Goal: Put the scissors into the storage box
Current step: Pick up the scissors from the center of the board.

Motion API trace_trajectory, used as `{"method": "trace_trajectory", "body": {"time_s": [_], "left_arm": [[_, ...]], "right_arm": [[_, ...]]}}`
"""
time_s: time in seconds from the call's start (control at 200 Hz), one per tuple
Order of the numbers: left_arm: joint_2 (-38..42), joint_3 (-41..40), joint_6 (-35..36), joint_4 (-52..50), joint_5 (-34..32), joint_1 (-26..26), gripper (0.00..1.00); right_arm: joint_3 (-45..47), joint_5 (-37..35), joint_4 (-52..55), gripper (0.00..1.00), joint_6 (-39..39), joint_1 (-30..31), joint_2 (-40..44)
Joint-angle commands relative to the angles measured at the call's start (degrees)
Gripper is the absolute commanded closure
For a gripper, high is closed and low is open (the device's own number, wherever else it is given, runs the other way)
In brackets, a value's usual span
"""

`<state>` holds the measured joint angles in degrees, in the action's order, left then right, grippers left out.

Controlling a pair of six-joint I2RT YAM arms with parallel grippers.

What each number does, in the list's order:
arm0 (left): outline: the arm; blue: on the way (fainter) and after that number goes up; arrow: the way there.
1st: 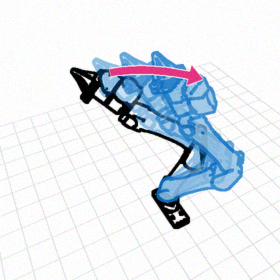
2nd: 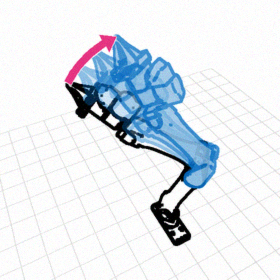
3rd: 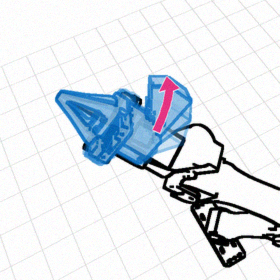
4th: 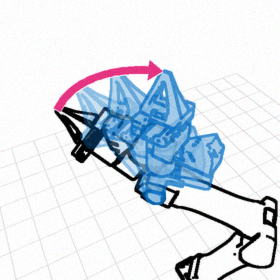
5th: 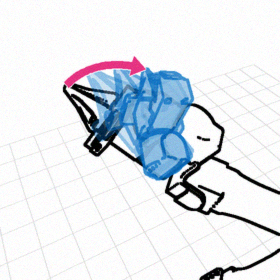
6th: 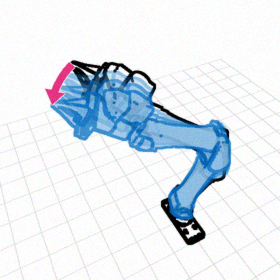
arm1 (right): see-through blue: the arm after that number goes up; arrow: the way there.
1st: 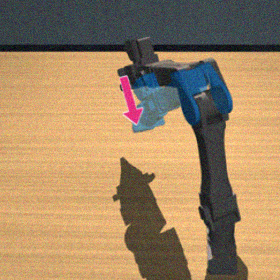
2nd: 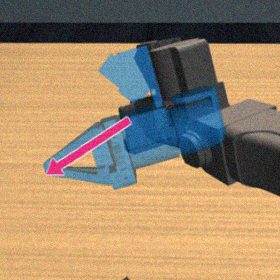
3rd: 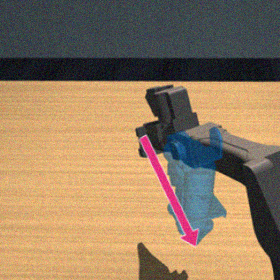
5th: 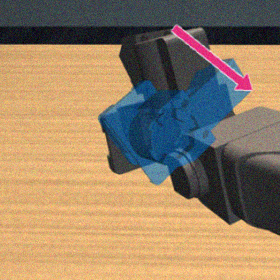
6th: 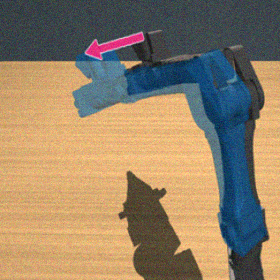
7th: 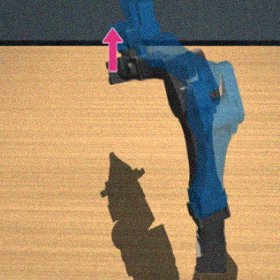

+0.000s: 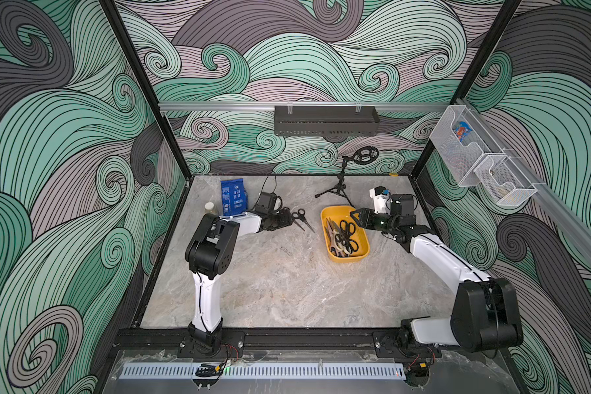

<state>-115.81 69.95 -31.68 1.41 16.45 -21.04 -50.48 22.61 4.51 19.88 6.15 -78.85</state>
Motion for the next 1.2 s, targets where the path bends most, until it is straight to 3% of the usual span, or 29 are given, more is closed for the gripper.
{"method": "trace_trajectory", "body": {"time_s": [0.0,0.205,0.58,0.755,1.196], "left_arm": [[3.34,-0.37,2.1,-1.41,-1.81,0.02,0.36],[-1.22,9.92,2.1,-13.51,-17.37,0.31,0.47],[-9.75,21.17,4.67,-22.01,-29.48,-0.9,0.51],[-11.99,24.83,6.21,-23.12,-30.67,-1.86,0.52],[-11.69,24.47,5.57,-22.32,-28.87,-2.15,0.52]], "right_arm": [[0.21,0.59,-0.37,0.5,0.34,0.34,1.04],[0.68,0.57,-0.41,0.5,0.33,0.34,1.5],[0.19,0.5,-0.4,0.49,-0.61,0.35,-0.24],[0.18,0.34,-0.38,0.49,-1.15,0.34,-0.94],[0.24,0.22,-0.36,0.49,-1.57,0.32,-1.97]]}}
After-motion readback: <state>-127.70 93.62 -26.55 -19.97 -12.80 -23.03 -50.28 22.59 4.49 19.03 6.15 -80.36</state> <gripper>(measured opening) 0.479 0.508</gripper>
